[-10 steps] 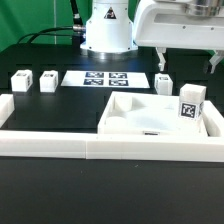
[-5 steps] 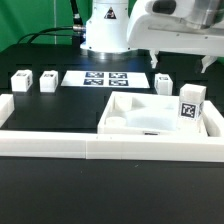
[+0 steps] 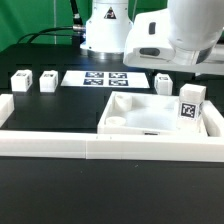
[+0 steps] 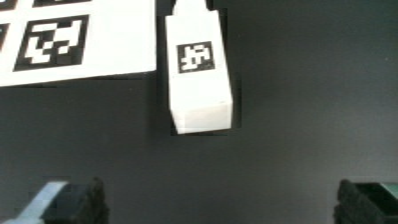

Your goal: Assemble square table

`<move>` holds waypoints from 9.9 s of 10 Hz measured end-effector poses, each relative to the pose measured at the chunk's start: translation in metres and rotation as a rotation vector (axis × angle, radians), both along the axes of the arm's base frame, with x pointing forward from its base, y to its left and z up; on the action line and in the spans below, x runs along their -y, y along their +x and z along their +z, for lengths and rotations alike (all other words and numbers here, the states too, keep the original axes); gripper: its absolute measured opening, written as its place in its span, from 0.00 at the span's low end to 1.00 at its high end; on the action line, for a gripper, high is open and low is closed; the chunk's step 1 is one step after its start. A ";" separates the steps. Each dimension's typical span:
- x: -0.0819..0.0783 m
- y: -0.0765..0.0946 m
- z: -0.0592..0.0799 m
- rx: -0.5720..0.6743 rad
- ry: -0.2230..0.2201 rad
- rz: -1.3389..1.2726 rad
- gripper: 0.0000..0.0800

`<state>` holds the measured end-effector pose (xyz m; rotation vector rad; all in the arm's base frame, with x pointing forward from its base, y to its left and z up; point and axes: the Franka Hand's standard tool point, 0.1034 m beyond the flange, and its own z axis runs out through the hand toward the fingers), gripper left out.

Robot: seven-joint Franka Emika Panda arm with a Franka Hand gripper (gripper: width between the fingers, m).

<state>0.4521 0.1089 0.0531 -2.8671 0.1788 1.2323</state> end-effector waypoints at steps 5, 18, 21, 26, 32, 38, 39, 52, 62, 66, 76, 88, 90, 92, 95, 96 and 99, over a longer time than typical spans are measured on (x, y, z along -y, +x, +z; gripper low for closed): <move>-0.005 -0.016 -0.011 -0.021 -0.001 -0.023 0.81; -0.006 -0.077 -0.044 -0.119 -0.012 -0.067 0.81; -0.005 -0.079 -0.044 -0.124 -0.016 -0.073 0.70; -0.003 -0.079 -0.044 -0.123 -0.015 -0.078 0.36; 0.002 -0.076 -0.039 -0.135 -0.001 -0.074 0.36; 0.046 -0.018 0.050 0.014 0.004 -0.069 0.36; 0.045 -0.014 0.051 0.077 0.004 -0.068 0.36; 0.102 0.128 0.107 1.061 -0.056 0.039 0.36; 0.133 0.168 0.118 1.450 -0.169 0.118 0.36; 0.147 0.168 0.094 1.327 -0.140 0.196 0.36; 0.084 0.156 0.074 1.369 -0.182 -0.039 0.36; 0.130 0.141 0.049 1.345 -0.193 -0.054 0.36; 0.126 0.137 0.036 1.335 -0.194 -0.040 0.36; 0.124 0.139 0.035 1.345 -0.197 -0.033 0.36; 0.119 0.139 0.034 1.346 -0.192 -0.027 0.36; 0.119 0.139 0.034 1.346 -0.192 -0.026 0.36; 0.120 0.139 0.028 1.347 -0.199 -0.021 0.36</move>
Offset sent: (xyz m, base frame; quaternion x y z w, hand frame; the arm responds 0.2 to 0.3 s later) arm 0.0000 0.0000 0.0000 0.0000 0.0000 0.0000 1.0000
